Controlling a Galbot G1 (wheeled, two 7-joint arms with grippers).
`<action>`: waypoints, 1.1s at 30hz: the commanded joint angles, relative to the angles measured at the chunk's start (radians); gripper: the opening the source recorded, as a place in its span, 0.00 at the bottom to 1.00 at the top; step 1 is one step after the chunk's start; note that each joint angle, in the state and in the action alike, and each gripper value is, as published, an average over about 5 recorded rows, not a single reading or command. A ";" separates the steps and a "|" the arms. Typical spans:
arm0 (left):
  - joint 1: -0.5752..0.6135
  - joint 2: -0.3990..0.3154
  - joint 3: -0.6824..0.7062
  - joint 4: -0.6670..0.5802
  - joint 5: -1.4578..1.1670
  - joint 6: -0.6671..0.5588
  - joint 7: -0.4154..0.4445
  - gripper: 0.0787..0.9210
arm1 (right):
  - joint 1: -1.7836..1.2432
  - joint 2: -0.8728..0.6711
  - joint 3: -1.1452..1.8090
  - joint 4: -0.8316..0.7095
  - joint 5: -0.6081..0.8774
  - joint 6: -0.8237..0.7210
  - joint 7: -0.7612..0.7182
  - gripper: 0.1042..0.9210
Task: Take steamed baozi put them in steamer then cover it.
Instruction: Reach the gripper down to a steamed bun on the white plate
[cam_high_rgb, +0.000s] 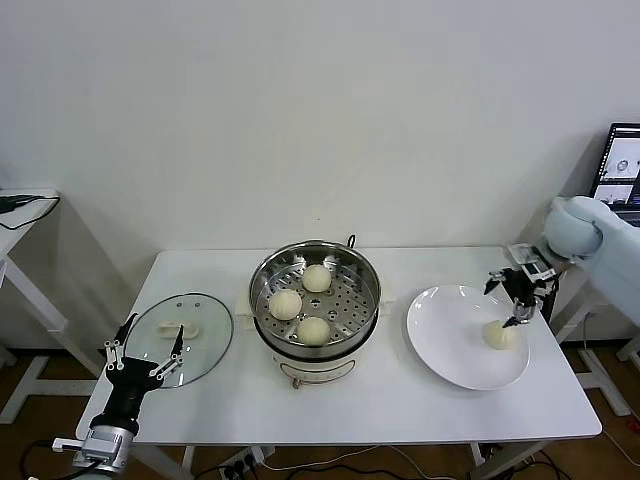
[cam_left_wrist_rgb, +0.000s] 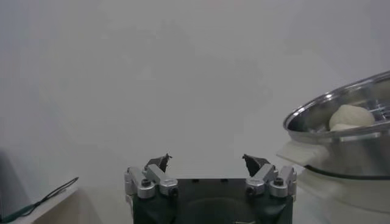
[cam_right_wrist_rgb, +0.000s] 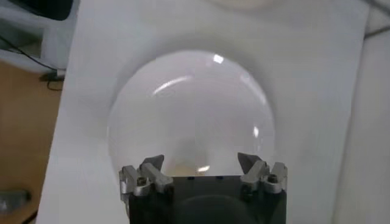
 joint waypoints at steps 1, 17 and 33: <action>0.001 -0.002 0.000 0.002 0.001 -0.001 -0.001 0.88 | -0.183 0.007 0.178 -0.113 -0.124 0.010 0.043 0.88; -0.004 -0.005 0.003 0.014 0.004 0.002 -0.003 0.88 | -0.229 0.112 0.241 -0.204 -0.218 0.044 0.078 0.88; -0.009 -0.006 0.001 0.030 0.008 -0.001 -0.003 0.88 | -0.252 0.166 0.266 -0.239 -0.280 0.057 0.085 0.88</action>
